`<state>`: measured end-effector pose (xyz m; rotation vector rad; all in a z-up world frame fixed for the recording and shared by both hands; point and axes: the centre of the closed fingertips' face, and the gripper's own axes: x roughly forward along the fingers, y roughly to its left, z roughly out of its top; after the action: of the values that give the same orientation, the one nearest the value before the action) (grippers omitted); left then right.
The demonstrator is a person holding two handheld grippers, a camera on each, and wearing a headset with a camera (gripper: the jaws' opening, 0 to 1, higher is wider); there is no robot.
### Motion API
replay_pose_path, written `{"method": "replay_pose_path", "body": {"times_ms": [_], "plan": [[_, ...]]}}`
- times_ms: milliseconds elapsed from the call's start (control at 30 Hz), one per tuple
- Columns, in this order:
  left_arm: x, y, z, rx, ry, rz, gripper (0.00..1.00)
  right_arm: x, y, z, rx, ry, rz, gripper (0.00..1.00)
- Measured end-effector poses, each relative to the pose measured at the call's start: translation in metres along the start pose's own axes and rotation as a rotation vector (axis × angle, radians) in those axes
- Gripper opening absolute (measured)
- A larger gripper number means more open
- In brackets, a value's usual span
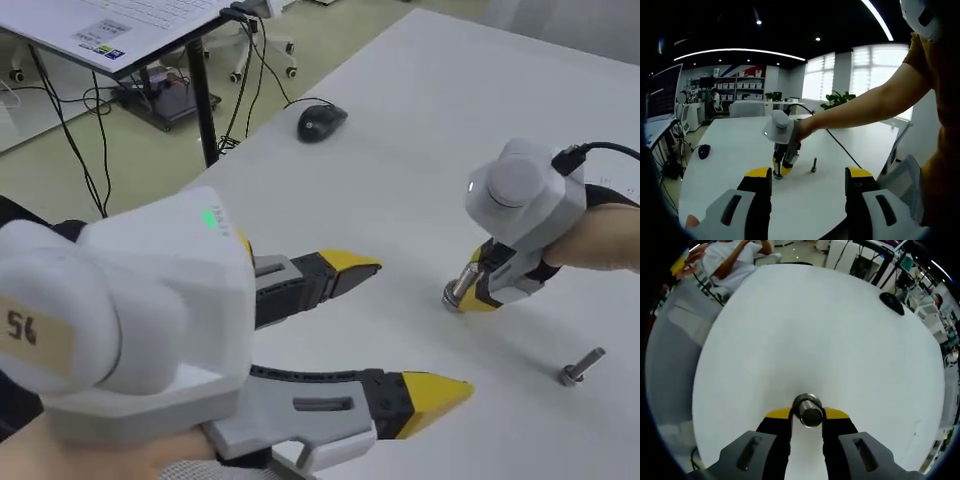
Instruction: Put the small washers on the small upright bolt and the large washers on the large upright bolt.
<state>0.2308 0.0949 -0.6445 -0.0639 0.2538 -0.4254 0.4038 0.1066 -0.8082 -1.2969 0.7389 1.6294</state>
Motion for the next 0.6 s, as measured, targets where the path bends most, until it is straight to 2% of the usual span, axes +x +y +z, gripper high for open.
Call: {"method": "replay_pose_path", "body": {"times_ms": [267,500,600], "plan": [[0.002,-0.001,0.002,0.002,-0.002,-0.006,0.58,-0.003,0.003,-0.006,0.009,-0.022,-0.001,0.24],[0.005,-0.004,0.000,0.015,0.013,-0.023,0.58,-0.022,0.009,-0.014,0.053,-0.068,-0.026,0.25],[0.007,-0.008,0.005,0.027,0.001,-0.040,0.58,-0.030,0.015,-0.019,0.085,-0.094,-0.041,0.25]]}}
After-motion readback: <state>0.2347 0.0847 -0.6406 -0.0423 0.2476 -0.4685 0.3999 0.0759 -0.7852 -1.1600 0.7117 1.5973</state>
